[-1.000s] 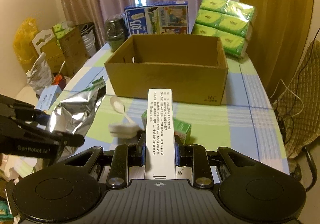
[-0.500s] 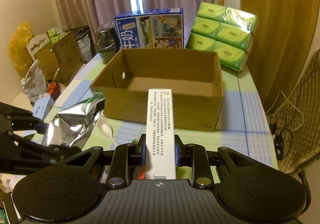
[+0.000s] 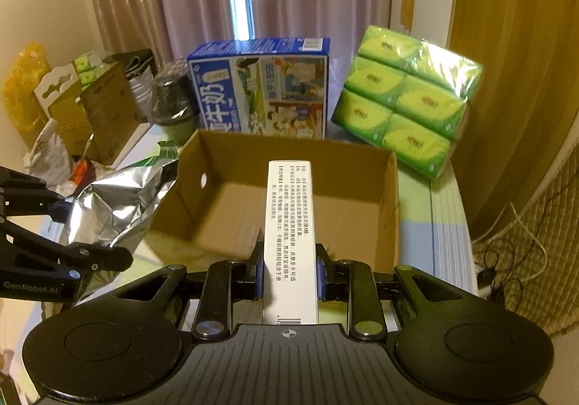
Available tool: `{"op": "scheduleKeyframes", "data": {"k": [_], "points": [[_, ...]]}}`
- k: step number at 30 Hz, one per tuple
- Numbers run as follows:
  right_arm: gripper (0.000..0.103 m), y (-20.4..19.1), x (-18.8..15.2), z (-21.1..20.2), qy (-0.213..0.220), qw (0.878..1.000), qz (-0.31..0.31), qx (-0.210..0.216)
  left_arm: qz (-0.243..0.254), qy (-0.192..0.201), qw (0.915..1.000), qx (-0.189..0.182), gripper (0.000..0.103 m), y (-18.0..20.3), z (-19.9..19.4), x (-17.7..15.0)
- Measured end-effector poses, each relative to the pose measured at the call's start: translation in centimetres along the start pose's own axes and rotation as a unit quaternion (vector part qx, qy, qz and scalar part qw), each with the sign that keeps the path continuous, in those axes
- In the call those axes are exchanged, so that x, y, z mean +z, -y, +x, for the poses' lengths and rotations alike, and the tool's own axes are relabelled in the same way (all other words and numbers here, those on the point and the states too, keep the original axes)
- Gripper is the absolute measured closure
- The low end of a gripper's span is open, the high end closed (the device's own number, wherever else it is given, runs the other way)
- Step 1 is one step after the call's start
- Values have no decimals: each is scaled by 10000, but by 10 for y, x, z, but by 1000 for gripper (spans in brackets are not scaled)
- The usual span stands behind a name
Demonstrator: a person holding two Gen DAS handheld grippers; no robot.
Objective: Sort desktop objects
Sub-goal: 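Carry the foil bag and white box into the cardboard box and release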
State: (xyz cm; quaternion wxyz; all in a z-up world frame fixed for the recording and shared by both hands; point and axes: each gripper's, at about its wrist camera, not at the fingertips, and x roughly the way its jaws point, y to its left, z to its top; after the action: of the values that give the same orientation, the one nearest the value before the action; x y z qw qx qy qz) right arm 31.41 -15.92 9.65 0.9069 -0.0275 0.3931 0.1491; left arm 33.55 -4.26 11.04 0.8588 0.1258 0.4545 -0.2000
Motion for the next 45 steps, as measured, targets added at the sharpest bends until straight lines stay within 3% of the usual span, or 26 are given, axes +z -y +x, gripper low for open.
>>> {"op": "scheduleKeyframes", "data": {"k": [9,22,36,40,45], "points": [[80,18,40,48,-122,9997,220,31,-311,-8,9994,-147,58,-30,38,51],[80,48,42,110,-307,9987,395,-85,-499,-101,9986,152,58,-59,105,82],[80,58,35,154,-482,9980,358,-208,-598,-252,9977,174,57,-76,168,77],[80,58,34,159,-513,9977,381,-211,-779,-154,9965,265,50,-84,173,76],[80,56,31,163,-563,9973,450,-167,-860,-35,9960,220,50,-90,165,76]]}}
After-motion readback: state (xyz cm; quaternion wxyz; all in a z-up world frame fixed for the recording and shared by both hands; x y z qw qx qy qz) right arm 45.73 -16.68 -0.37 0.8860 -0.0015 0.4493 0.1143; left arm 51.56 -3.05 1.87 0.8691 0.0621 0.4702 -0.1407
